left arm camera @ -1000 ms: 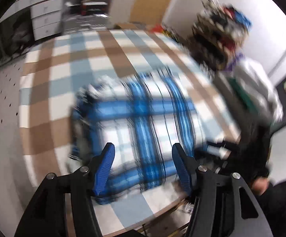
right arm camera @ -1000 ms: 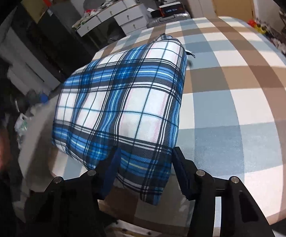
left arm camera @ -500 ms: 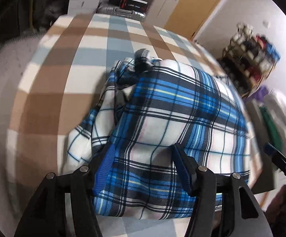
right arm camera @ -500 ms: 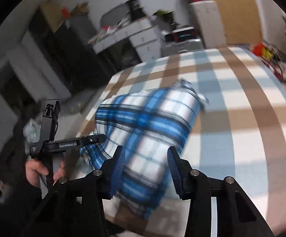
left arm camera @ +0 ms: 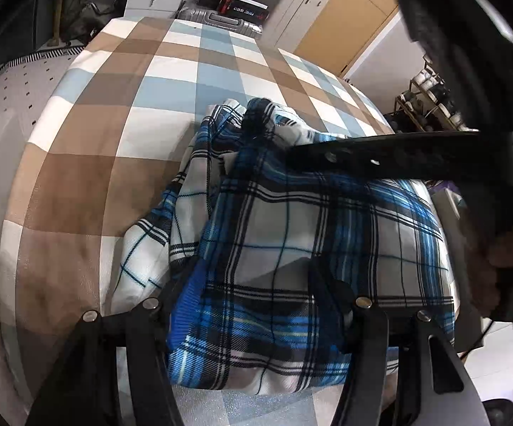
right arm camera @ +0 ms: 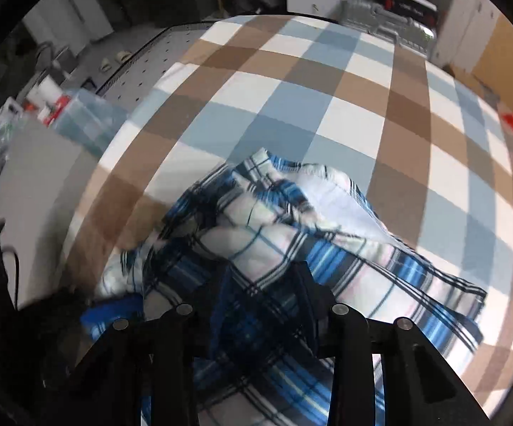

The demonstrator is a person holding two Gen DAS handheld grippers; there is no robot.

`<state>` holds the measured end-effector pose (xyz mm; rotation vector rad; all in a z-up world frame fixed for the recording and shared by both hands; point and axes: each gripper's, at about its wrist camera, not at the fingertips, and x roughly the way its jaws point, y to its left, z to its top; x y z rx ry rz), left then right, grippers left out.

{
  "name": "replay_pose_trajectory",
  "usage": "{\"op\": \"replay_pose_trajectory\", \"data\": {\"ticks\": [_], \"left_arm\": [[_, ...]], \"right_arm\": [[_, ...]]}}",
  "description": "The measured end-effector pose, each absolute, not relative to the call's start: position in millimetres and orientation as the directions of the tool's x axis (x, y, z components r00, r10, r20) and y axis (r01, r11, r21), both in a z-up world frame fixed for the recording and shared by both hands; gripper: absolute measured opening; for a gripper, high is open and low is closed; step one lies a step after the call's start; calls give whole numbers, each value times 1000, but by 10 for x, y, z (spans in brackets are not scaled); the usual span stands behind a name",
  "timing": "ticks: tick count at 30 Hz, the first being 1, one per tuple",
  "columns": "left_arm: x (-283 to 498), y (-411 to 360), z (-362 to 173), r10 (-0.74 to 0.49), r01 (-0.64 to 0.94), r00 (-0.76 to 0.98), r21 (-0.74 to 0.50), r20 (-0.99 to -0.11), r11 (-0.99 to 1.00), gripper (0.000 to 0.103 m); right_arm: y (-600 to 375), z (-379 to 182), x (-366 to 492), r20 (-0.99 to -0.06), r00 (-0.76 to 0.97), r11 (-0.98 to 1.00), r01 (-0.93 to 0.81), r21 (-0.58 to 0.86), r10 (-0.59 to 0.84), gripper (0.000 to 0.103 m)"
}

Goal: Fold large clothes

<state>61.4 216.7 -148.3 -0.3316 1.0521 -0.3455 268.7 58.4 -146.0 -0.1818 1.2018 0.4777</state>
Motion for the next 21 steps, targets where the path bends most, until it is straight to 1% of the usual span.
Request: {"op": "replay_pose_trajectory", "data": {"ticks": [4,6,8,10,13,14,15,16,17,18,21], "left_arm": [[616,2180,-1479,-435,108,452,-436,-779,893,55],[605,2175,-1476,-434,111,452,-433,-780,894,55],[585,2148,-1453,-417,122,454,-408,-788,905,55],[569,2119,-1388,-396,131,451,-379,-800,916,55],[576,2172,-1169,-401,140,488,-384,-775,913,55],[606,2208,-1088,-392,130,508,-381,-767,915,56],[657,2239,-996,-371,115,525,-368,-766,923,62],[710,2255,-955,-362,112,530,-360,-767,926,79],[783,2264,-926,-349,107,529,-347,-774,932,87],[863,2267,-918,-336,99,519,-335,-786,937,87],[1219,2182,-1073,-328,77,370,-323,-869,943,87]], "right_arm": [[517,-1568,2768,-913,286,907,-388,166,290,37],[500,-1506,2720,-903,304,899,-404,166,303,37],[335,-1314,2608,-867,350,891,-408,201,356,36],[60,-1088,2457,-816,407,891,-370,264,411,40],[-506,-962,2103,-759,455,884,-280,374,465,44],[-664,-960,1982,-742,470,879,-258,402,477,45],[-867,-980,1814,-717,494,869,-234,436,492,55],[-983,-997,1715,-703,513,867,-211,452,492,68],[-1176,-1069,1537,-683,545,862,-174,476,487,72],[-1281,-1135,1439,-669,558,853,-151,499,490,77],[-1485,-1430,1307,-655,554,811,-67,581,514,78]]}}
